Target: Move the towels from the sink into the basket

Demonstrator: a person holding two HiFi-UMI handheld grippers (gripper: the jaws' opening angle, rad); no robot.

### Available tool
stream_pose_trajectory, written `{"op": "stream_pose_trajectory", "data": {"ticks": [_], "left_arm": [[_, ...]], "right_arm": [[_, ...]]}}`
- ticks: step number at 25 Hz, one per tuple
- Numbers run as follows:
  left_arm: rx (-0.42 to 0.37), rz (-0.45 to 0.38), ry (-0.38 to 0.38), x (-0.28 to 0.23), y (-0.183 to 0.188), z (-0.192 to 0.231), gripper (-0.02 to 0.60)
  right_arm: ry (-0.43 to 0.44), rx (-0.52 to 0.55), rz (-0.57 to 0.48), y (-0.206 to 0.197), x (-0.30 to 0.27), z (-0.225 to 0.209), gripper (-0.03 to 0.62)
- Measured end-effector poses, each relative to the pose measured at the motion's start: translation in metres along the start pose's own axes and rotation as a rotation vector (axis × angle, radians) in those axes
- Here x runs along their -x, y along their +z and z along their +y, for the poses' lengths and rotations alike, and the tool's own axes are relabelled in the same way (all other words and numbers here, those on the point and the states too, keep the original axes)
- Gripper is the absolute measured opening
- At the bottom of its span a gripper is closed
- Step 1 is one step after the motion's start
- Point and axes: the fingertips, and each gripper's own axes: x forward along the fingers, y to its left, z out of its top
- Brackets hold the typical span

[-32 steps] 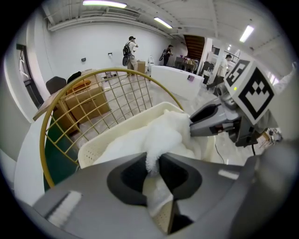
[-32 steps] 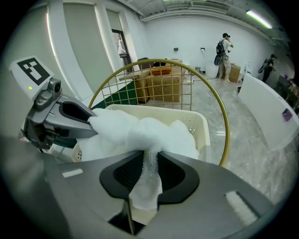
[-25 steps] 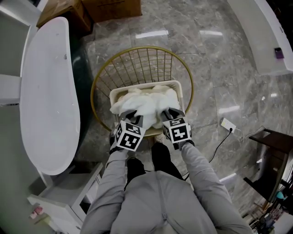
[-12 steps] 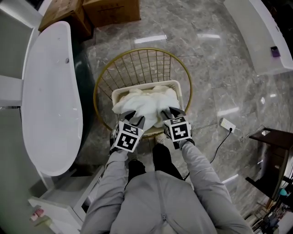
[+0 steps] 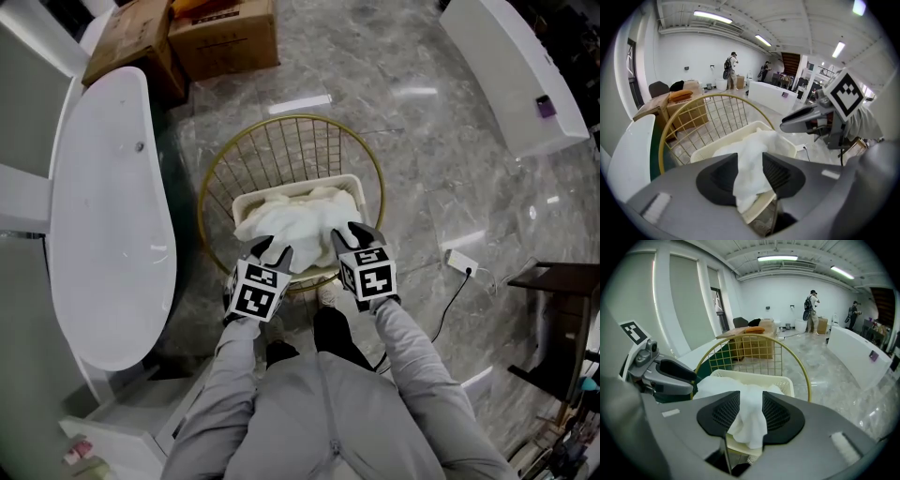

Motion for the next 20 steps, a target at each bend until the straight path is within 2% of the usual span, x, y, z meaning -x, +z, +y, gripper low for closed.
{"op": "stream_pose_trajectory", "data": {"ticks": [9,15,20], "left_arm": [[-0.009,-0.130,0.069,0.053,0.028,0.010,0.172],[-0.032,-0.272,0.165,0.101,0.054,0.022,0.172],[-0.053,-0.369,0.198,0.138,0.073,0.019,0.172]], "right_arm": [[-0.023,-0.027,-0.175,0.049,0.055,0.013,0.129],[-0.051,-0.036,-0.298,0.077,0.096,0.023,0.127],[-0.097,-0.063,-0.449,0.100,0.142,0.023,0.127]]}}
